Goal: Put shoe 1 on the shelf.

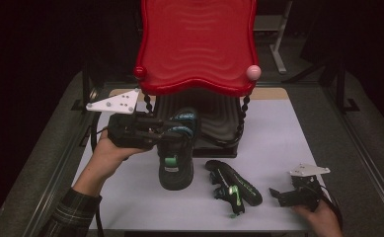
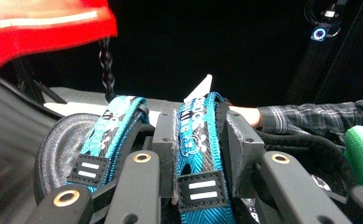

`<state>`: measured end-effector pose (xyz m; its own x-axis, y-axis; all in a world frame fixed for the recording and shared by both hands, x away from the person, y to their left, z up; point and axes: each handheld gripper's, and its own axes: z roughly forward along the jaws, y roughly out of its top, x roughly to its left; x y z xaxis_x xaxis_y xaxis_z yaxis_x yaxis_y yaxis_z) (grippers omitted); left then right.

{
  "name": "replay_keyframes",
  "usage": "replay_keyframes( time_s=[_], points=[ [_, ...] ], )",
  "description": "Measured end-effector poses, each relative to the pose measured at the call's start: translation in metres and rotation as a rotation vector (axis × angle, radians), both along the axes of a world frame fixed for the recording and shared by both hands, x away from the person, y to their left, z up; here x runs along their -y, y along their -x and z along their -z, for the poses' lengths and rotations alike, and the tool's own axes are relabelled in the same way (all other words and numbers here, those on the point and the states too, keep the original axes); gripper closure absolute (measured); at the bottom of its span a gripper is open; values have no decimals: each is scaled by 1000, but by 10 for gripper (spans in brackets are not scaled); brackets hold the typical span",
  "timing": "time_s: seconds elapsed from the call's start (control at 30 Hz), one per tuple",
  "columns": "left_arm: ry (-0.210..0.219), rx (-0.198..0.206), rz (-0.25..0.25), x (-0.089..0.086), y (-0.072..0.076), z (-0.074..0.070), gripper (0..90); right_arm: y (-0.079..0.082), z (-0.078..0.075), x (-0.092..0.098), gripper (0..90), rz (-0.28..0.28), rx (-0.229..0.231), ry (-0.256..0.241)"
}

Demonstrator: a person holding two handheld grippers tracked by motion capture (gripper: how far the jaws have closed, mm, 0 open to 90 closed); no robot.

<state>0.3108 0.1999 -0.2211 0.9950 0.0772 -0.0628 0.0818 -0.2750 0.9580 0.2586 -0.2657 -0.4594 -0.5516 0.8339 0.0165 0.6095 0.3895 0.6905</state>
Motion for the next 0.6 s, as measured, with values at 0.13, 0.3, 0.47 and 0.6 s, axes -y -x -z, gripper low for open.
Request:
replay_keyframes(
  time_s=[0.13,0.3,0.47,0.6],
  points=[
    [3,13,-5,-1,-1,-12,691,0,0,0,0,0,0,0],
    [4,27,-5,-1,-1,-25,691,0,0,0,0,0,0,0],
    [12,45,-16,-3,-2,-45,691,0,0,0,0,1,-1,0],
    [14,51,-16,-4,-6,-59,692,0,0,0,0,1,-2,0]
  ],
)
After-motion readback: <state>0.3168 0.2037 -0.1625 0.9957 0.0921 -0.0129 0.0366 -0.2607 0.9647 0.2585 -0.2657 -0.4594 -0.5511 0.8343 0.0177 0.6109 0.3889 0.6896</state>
